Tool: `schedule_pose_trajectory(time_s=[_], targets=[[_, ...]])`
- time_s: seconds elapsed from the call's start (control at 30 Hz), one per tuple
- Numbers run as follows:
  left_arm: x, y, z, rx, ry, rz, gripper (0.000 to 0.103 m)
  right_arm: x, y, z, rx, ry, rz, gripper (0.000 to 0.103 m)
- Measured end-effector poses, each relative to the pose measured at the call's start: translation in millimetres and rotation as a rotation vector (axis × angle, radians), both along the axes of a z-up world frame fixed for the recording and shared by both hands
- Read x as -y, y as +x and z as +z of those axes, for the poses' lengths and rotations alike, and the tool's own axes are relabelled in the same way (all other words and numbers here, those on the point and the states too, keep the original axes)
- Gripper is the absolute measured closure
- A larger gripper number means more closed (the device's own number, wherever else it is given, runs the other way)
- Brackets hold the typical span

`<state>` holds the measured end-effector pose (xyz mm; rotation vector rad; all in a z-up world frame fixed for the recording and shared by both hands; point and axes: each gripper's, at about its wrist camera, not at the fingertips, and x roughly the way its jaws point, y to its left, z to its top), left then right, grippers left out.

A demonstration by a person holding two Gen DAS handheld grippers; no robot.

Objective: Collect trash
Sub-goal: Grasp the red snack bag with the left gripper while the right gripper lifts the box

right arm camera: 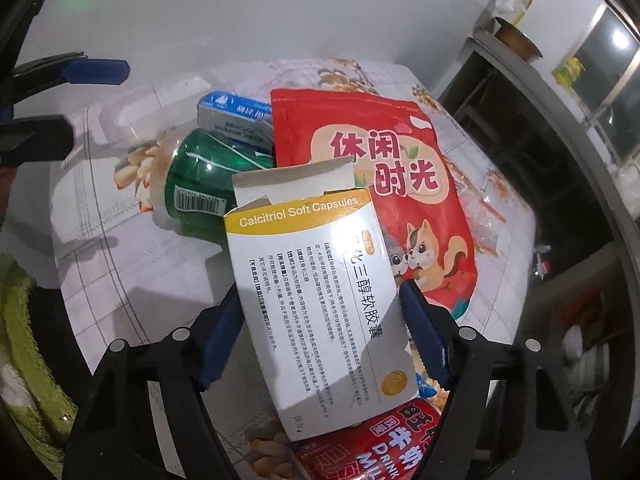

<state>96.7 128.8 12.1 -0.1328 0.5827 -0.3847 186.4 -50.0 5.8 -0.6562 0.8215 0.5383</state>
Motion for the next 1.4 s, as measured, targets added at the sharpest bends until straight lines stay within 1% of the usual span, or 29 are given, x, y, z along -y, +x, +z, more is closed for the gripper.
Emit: schedule_pose_trajectory(time_s=[0.07,0.13,0.2,0.23,0.33,0.4,0.47,0.53,0.57,0.67,0.8,0.9,0.97,1.07,1.13,1.17,1.23,1.27,1.33,1.37,1.4], targets=[[-3,5,4,0.000,-0.027,0.002,0.007,2,0,3,0.005,0.025,-0.013,0.032],[-5,11,8,-0.005,-0.048,0.010,0.011,7,-1,8,0.010,0.072,-0.035,0.032],[-9,19,11,-0.020,-0.091,0.021,0.014,12,-1,14,0.018,0.121,-0.062,0.032],[-10,24,12,-0.033,-0.117,0.024,0.015,16,-3,19,0.026,0.152,-0.079,0.032],[-16,46,11,-0.107,-0.210,0.048,0.019,29,-10,33,0.060,0.241,-0.136,0.032],[-17,59,9,-0.149,-0.249,0.042,0.020,39,-16,44,0.089,0.302,-0.180,0.032],[-13,71,5,-0.190,-0.252,0.052,0.021,52,-24,56,0.117,0.373,-0.231,0.032],[-10,82,3,-0.220,-0.252,0.063,0.022,68,-33,66,0.133,0.474,-0.286,0.032],[-7,89,1,-0.246,-0.260,0.071,0.022,71,-37,69,0.139,0.504,-0.305,0.032],[-4,102,-5,-0.291,-0.297,0.066,0.024,80,-50,70,0.144,0.577,-0.360,0.032],[1,122,-16,-0.371,-0.315,0.082,0.028,78,-63,64,0.156,0.599,-0.398,0.032],[4,130,-19,-0.395,-0.324,0.094,0.030,78,-72,66,0.161,0.631,-0.404,0.032],[4,134,-21,-0.397,-0.344,0.106,0.033,80,-75,68,0.163,0.649,-0.407,0.032],[0,140,-23,-0.397,-0.387,0.133,0.040,82,-77,70,0.168,0.662,-0.408,0.032],[-2,143,-26,-0.402,-0.421,0.149,0.049,83,-76,72,0.173,0.664,-0.410,0.032],[-3,144,-27,-0.406,-0.432,0.154,0.052,81,-84,71,0.176,0.663,-0.410,0.032],[-4,146,-28,-0.410,-0.458,0.158,0.063,84,-85,71,0.177,0.663,-0.417,0.032],[-4,147,-29,-0.407,-0.462,0.157,0.066,85,-86,70,0.177,0.663,-0.421,0.032],[-4,146,-27,-0.396,-0.474,0.153,0.079,87,-84,67,0.174,0.664,-0.431,0.032],[-4,145,-26,-0.388,-0.481,0.151,0.082,87,-86,66,0.174,0.665,-0.436,0.032],[-4,143,-24,-0.377,-0.488,0.144,0.088,88,-87,65,0.172,0.666,-0.442,0.032]])
